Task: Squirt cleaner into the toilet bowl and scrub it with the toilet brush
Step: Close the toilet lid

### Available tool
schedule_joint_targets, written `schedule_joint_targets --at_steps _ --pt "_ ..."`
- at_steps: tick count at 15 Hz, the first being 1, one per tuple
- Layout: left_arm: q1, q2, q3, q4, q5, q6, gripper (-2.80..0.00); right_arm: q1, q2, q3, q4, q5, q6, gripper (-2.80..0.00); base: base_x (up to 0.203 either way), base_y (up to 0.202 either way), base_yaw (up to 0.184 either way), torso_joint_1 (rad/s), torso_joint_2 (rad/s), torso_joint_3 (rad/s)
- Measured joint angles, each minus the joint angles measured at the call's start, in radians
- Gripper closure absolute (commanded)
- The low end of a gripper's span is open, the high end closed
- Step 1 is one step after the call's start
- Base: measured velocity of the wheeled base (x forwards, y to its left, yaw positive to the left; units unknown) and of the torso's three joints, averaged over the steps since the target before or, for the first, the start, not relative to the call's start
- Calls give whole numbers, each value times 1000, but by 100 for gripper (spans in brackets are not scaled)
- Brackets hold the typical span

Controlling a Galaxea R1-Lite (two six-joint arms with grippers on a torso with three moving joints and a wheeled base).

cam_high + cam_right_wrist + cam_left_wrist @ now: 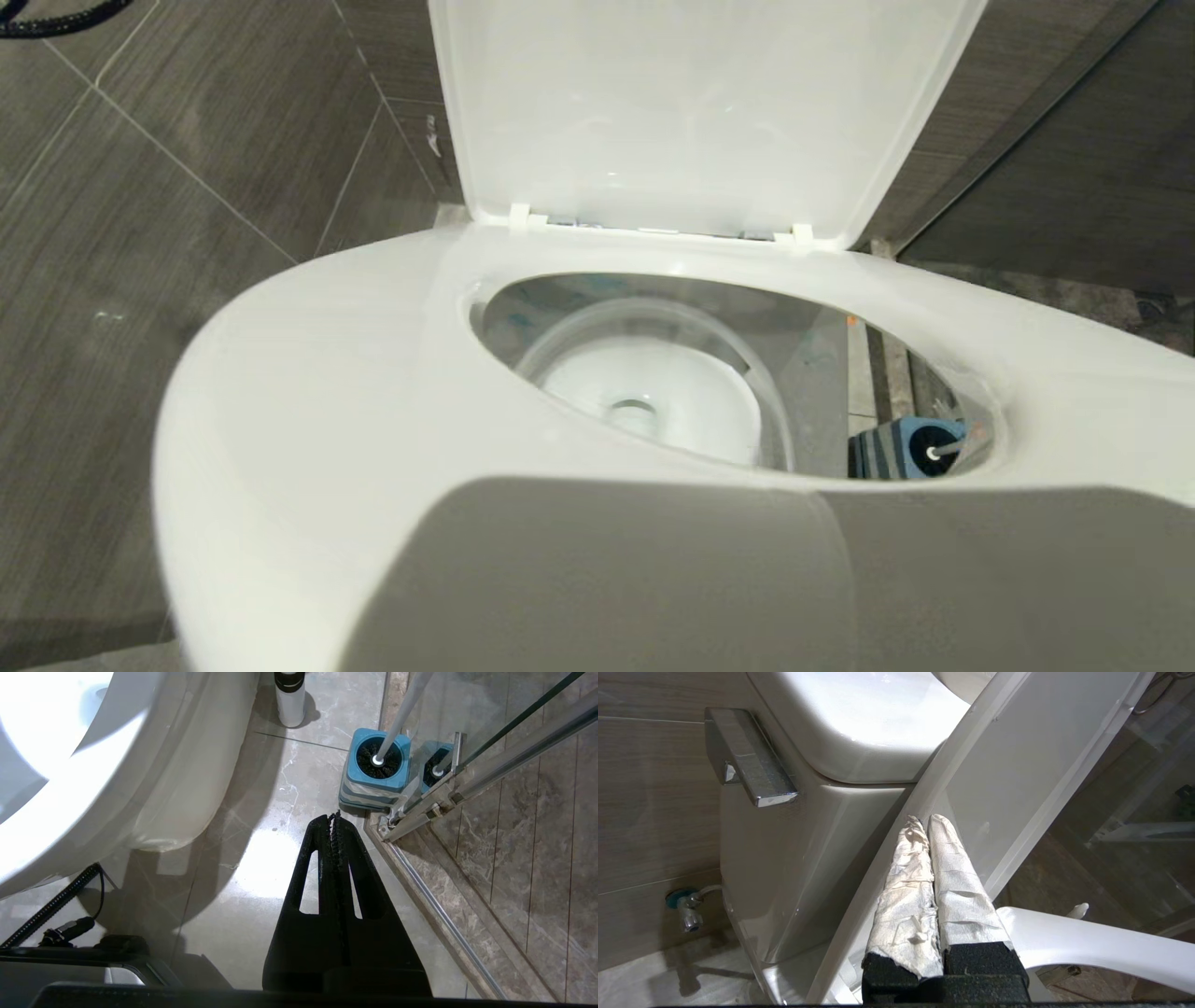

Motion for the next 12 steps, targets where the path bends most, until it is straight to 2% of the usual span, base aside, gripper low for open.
schedule_joint_targets --at_steps 9,12 --pt "-18 58 -78 -9 1 6 0 0 0 0 0 0 0 0 0 0 0 0 0 0" --pt "-36 89 -79 -55 3 7 0 0 0 0 0 0 0 0 0 0 0 0 0 0"
